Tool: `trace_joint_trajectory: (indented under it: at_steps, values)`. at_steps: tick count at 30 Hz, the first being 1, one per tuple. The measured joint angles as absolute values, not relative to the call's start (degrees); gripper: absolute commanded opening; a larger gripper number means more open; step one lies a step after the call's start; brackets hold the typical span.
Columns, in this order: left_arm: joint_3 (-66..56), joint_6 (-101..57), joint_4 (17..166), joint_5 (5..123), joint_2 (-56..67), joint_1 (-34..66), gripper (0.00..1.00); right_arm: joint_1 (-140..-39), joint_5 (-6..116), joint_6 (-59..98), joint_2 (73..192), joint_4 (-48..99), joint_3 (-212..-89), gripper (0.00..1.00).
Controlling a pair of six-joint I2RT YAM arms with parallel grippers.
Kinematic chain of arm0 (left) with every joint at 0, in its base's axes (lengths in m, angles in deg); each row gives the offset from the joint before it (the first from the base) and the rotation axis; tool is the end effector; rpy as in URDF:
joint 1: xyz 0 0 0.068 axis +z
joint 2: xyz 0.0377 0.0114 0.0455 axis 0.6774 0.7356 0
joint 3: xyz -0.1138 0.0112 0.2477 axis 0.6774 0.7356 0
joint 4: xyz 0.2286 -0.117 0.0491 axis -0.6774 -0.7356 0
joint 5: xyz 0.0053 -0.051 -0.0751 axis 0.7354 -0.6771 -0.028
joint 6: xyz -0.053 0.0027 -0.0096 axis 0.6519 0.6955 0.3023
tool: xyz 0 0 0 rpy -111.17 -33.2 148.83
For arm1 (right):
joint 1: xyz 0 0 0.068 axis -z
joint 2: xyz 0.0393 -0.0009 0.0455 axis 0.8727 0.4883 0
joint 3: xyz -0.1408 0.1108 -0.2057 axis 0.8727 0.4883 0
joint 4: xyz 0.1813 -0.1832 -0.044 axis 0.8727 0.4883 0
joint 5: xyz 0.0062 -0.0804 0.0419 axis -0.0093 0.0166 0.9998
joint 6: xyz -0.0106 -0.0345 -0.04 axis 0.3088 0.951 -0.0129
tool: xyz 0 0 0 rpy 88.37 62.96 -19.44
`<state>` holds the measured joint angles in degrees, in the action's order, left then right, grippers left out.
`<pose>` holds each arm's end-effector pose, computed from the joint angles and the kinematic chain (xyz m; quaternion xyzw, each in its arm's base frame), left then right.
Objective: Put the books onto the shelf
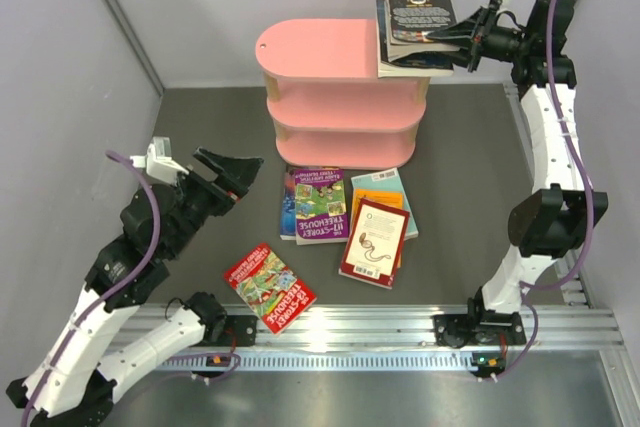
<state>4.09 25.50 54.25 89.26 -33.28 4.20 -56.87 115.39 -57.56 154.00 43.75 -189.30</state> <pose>0.0900 -0.0584 0.4187 -0.2271 0.7186 -0.4133 0.5111 0.3945 0.0062 0.4674 0.1640 0.7049 0.6738 0.1490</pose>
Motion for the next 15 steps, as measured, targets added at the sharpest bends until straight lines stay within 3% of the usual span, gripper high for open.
trace_joint_trajectory:
  at_steps: [1, 4, 7, 8, 10, 14, 15]
  values:
    - [4.1, 25.5, 54.3, 89.2, -33.1, 4.2, 0.99, -56.9, 115.5, -57.6, 154.0, 43.7, -189.3, 0.09]
    - [4.1, 25.5, 54.4, 89.2, -32.9, 4.2, 0.99, -56.9, 116.0, -57.9, 153.9, 43.5, -188.9, 0.26]
    - [4.1, 25.5, 54.5, 89.0, -32.4, 4.2, 0.99, -56.9, 116.1, -58.2, 153.9, 43.0, -188.2, 0.46]
    - [4.1, 25.5, 54.5, 89.0, -32.2, 4.2, 0.99, -56.9, 116.2, -58.5, 153.9, 43.0, -188.2, 0.58]
    - [4.1, 25.5, 54.7, 88.8, -31.8, 4.2, 0.99, -56.9, 116.3, -58.8, 153.8, 42.6, -187.9, 0.68]
    - [4.1, 25.5, 55.1, 88.5, -30.6, 4.2, 0.99, -56.9, 116.3, -59.3, 153.2, 40.8, -187.9, 0.98]
    - [4.1, 25.4, 55.3, 88.4, -30.3, 4.2, 0.99, -56.9, 116.3, -59.5, 152.8, 40.6, -187.9, 1.0]
